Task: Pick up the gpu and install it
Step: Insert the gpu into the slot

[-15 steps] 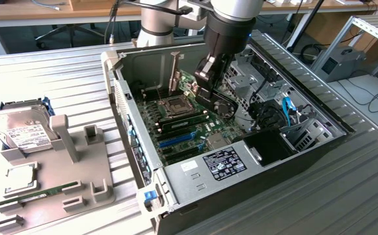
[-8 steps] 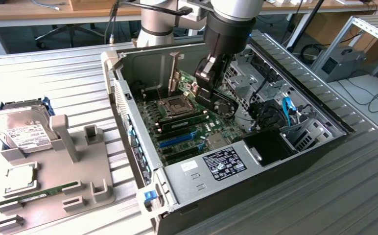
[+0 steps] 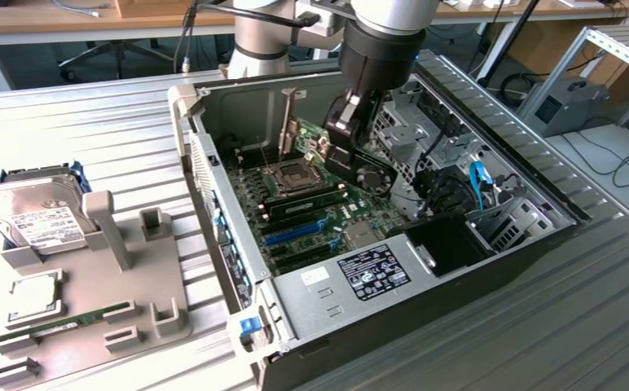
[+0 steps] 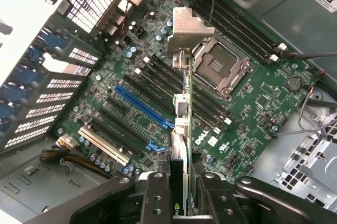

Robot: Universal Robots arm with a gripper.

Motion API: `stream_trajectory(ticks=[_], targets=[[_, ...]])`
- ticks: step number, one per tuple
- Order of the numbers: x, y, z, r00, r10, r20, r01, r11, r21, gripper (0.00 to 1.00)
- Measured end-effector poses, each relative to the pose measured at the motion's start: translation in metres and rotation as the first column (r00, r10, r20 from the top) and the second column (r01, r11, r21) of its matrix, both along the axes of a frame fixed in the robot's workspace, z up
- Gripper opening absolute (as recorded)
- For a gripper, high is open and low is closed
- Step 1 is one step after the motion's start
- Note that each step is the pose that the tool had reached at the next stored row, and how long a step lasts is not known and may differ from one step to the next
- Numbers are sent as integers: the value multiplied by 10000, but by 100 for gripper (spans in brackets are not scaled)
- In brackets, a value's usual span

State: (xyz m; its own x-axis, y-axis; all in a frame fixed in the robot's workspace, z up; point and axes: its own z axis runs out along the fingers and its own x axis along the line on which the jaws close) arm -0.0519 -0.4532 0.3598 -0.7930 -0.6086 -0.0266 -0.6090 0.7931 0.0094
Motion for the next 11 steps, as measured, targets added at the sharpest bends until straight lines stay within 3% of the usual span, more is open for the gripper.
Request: stream_trajectory(ticks=[11], targets=[[0, 0, 0, 9991, 420, 0, -420, 9991, 0, 26]])
